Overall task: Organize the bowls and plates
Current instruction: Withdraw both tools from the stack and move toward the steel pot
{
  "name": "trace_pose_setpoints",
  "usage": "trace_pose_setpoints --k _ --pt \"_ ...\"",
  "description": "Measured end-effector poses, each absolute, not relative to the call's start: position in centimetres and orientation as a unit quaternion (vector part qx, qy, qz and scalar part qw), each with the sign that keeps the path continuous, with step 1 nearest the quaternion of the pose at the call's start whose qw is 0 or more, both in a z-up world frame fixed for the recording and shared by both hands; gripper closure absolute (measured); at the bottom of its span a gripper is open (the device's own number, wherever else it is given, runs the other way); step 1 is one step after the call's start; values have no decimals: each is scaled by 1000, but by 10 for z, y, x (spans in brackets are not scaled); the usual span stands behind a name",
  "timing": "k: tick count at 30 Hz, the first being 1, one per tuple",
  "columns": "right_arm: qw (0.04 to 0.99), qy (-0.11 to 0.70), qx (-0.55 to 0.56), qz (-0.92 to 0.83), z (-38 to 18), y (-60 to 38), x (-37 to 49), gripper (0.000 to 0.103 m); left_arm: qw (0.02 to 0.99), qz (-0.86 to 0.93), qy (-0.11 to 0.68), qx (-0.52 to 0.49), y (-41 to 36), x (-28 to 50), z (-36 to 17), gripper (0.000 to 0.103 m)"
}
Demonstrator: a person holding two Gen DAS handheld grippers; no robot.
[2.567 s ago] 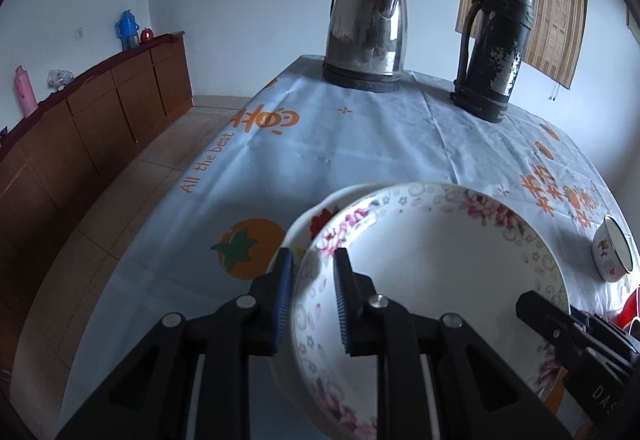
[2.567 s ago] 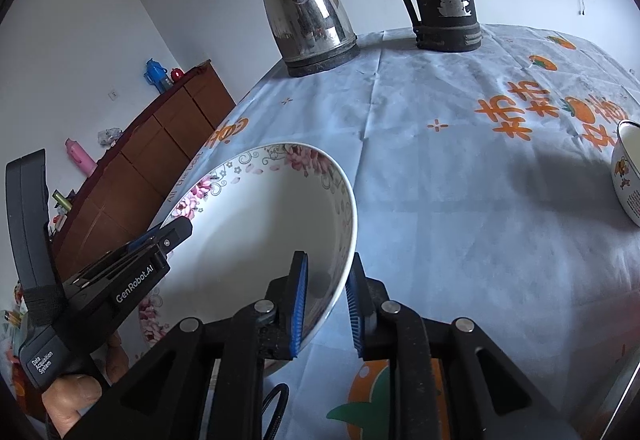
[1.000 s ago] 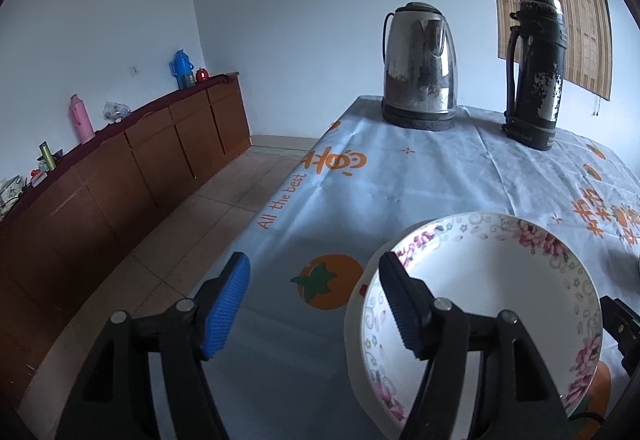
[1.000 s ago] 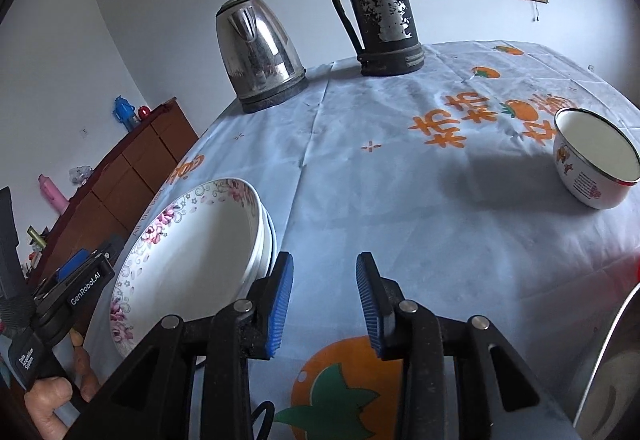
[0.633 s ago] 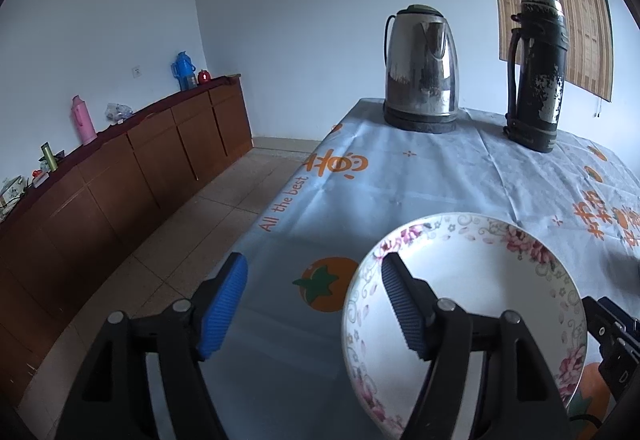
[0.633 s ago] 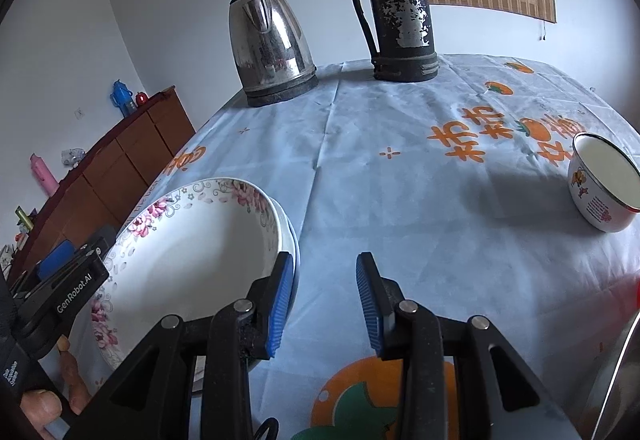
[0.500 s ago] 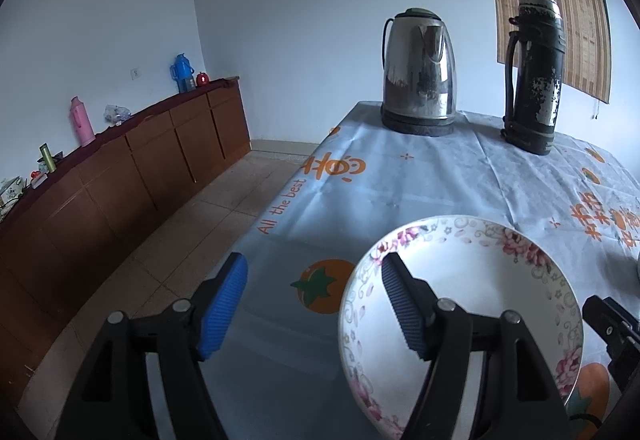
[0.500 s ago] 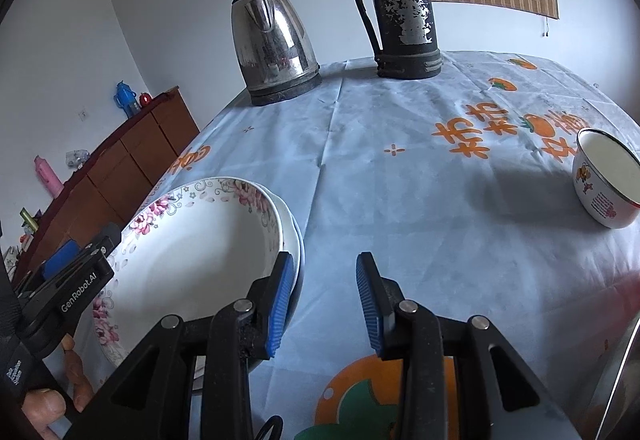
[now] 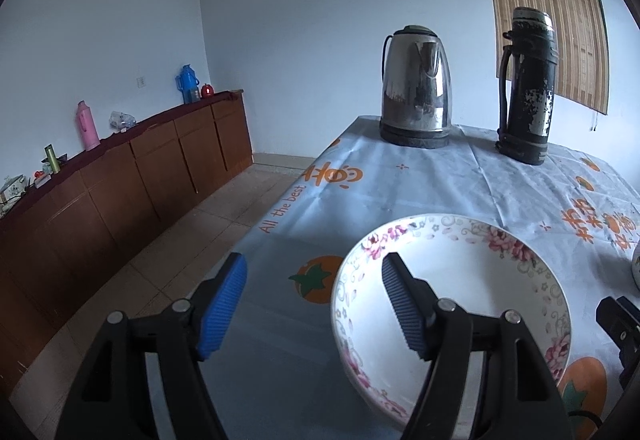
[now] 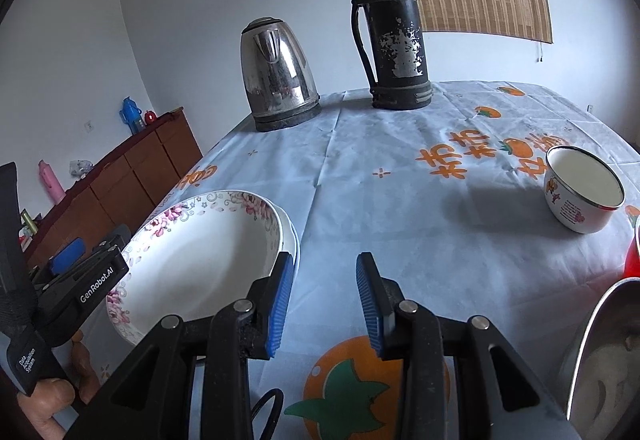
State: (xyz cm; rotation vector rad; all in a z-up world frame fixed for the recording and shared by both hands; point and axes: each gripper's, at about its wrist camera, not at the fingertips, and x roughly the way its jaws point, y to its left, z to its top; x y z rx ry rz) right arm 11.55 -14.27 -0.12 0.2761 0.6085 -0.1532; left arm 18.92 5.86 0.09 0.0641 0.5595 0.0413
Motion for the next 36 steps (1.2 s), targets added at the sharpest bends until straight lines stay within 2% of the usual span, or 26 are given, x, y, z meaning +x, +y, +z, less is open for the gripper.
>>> trace_pose_setpoints --k 10,20,24,36 --pt "944 289 139 -74 2 -145 87 67 959 8 281 29 48 162 -3 32" --pt "951 272 124 -75 7 -146 61 62 961 3 277 10 43 131 -3 31" --pt "955 263 115 -78 9 -146 50 62 963 6 268 11 40 119 -1 23" --pt "963 237 90 -87 15 -146 24 62 961 -4 276 1 32 100 -1 22"
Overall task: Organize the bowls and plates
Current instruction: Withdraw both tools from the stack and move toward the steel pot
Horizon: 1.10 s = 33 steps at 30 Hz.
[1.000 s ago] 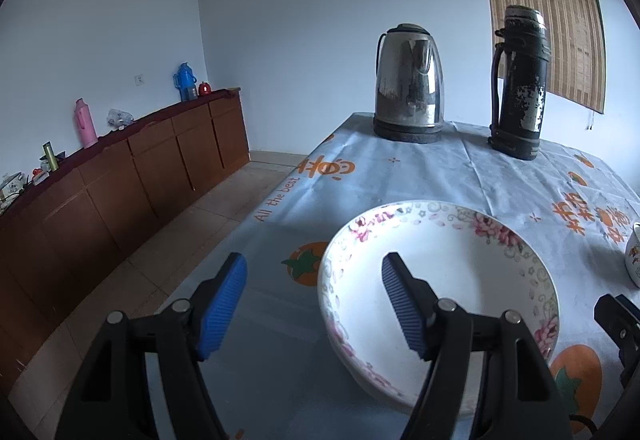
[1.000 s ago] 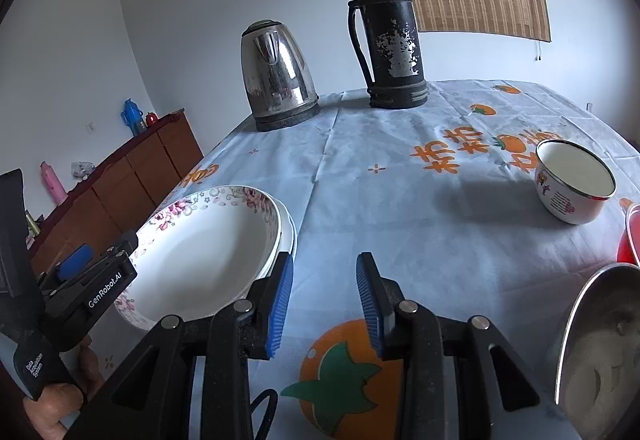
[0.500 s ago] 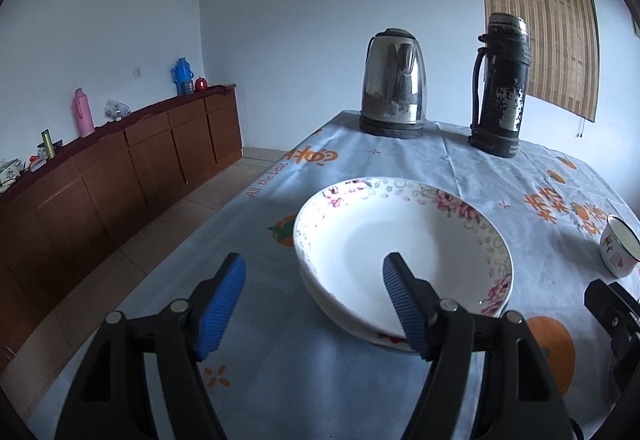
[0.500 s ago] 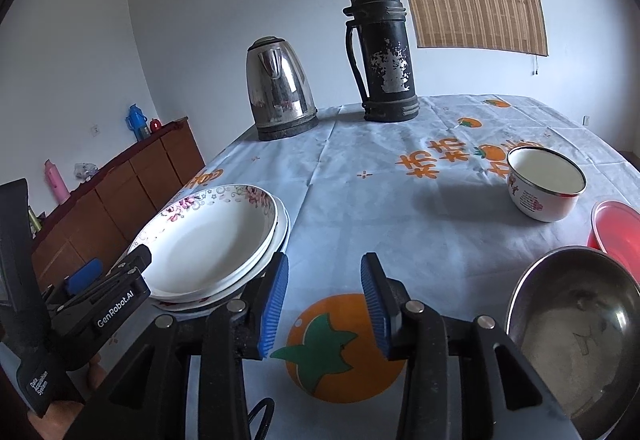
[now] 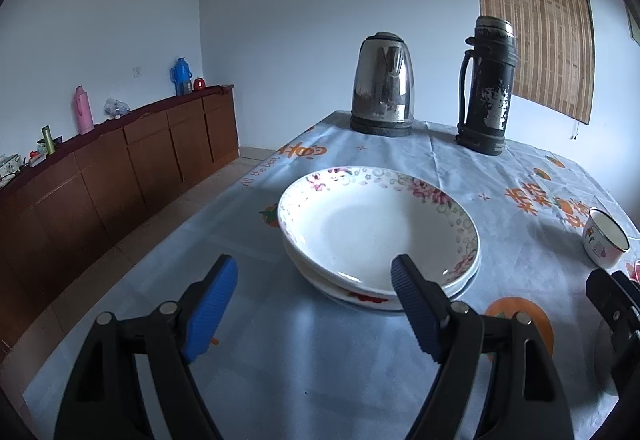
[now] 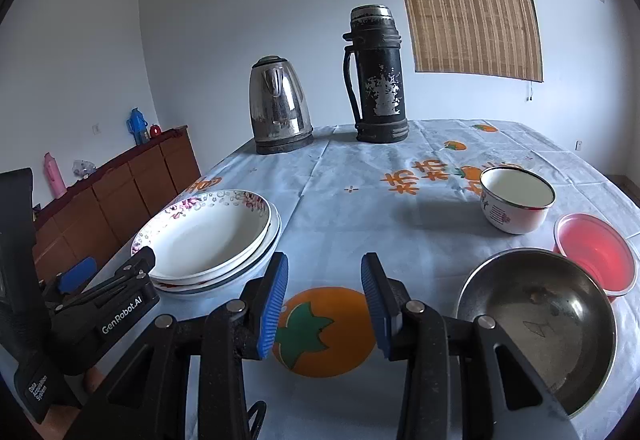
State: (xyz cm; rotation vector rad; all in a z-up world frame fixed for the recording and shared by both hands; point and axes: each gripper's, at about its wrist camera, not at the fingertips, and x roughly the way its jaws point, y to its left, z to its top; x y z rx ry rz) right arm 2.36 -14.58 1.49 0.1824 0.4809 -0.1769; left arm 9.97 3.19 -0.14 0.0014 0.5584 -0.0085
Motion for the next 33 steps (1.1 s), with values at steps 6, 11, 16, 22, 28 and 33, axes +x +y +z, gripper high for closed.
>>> trace_pose_setpoints --k 6,11,16,22,28,33 --pt "967 223 78 -91 18 -147 8 62 960 -13 279 1 22 85 -3 22" --pt "972 206 53 -103 21 -144 -4 62 958 -31 284 -5 14 74 -3 22" --pt "974 200 38 -104 21 -142 -14 62 957 -38 287 -6 8 65 -3 20" --pt "976 192 25 -102 21 -141 -23 61 957 -45 286 0 -1 56 -3 20" --pt "978 179 25 -107 23 -149 -36 61 955 -58 292 6 -13 49 -4 20" --pt "978 169 27 -119 23 -162 -49 61 953 -76 292 16 -28 42 -4 20"
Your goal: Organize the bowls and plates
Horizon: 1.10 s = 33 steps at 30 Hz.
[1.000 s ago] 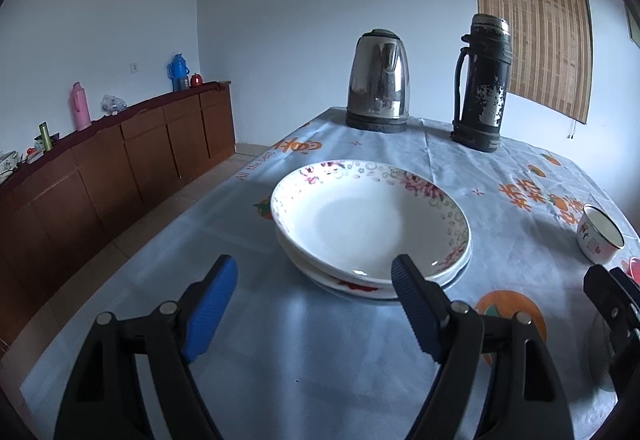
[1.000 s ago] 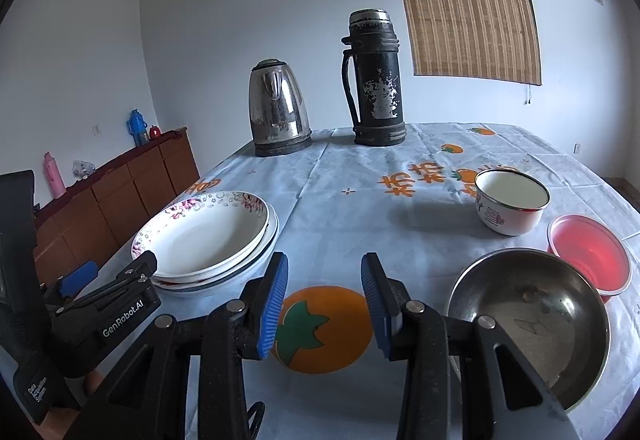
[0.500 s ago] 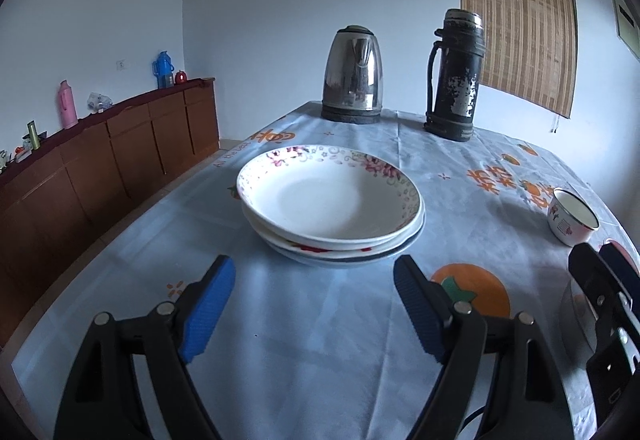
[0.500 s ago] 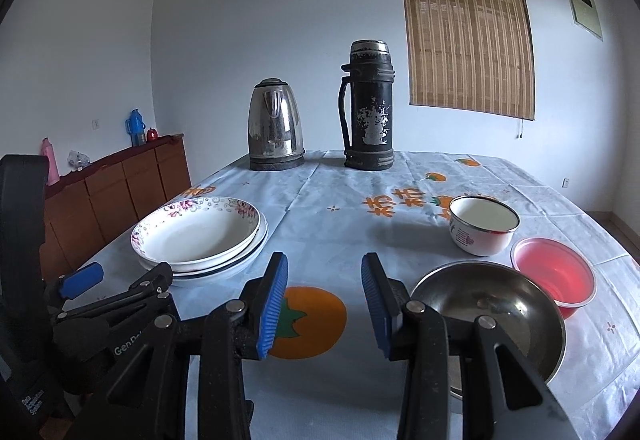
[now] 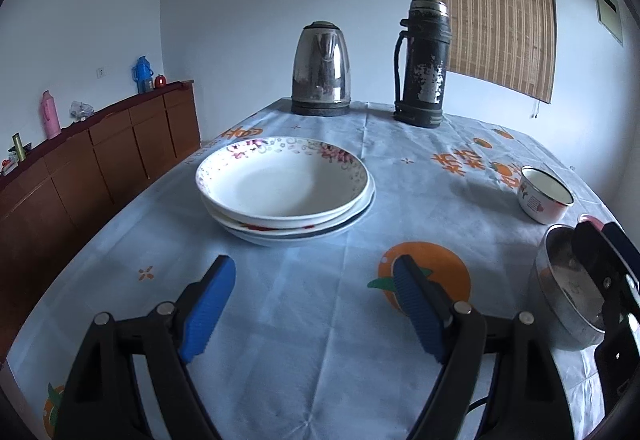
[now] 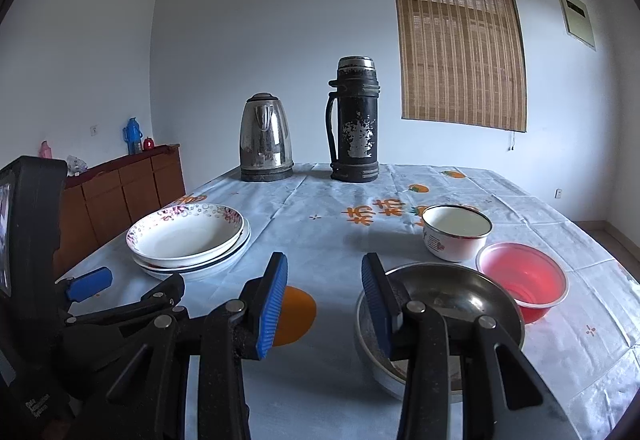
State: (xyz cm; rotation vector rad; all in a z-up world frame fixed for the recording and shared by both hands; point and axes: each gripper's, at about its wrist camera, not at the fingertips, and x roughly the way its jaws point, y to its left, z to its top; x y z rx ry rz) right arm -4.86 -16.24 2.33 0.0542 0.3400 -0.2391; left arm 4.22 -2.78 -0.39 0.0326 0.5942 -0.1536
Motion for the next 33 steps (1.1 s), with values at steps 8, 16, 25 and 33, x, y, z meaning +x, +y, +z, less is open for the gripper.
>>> trace_pose_setpoints --k 8,16,25,33 --pt "978 150 29 -140 23 -182 -67 61 951 -97 293 33 -55 32 -4 20" --pt "977 148 34 -152 24 -197 -77 61 948 -109 298 39 -68 24 -4 20" --pt "970 157 30 -186 26 -228 -102 61 942 -139 302 49 -88 18 0 20" --pt "956 160 35 -242 39 -285 -127 61 937 -187 287 71 -113 9 18 20"
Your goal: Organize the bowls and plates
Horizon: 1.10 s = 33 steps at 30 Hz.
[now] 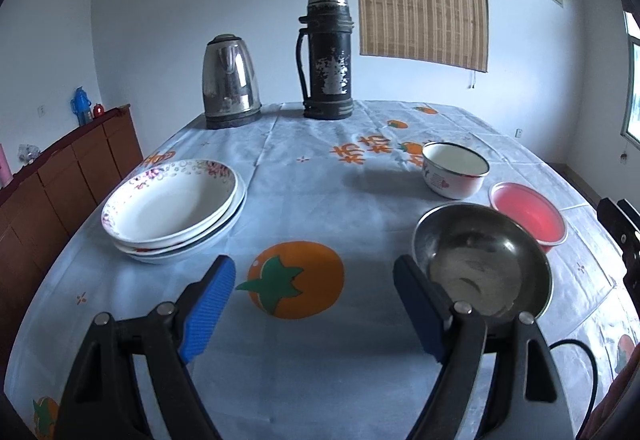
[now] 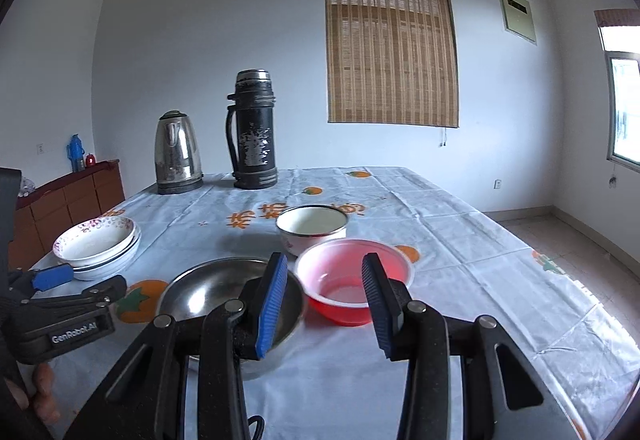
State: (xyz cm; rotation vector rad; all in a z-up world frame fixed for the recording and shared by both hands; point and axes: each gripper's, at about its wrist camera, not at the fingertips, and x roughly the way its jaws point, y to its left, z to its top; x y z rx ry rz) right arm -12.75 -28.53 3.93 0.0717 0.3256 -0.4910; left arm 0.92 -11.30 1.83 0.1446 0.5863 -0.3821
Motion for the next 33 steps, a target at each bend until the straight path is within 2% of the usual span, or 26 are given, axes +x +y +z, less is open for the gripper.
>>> trace_pose_setpoints --k 9,20,25,33 --pt "942 171 56 -284 48 -344 -147 61 919 -254 290 80 -154 11 40 20" --pt "943 211 120 -226 46 -378 -123 61 887 -304 324 124 -224 28 51 22" --pt "937 247 140 -205 31 -391 -101 61 868 -323 353 132 -252 42 48 33" --pt "928 266 189 -180 16 -414 -85 61 850 -324 382 163 -288 56 37 37"
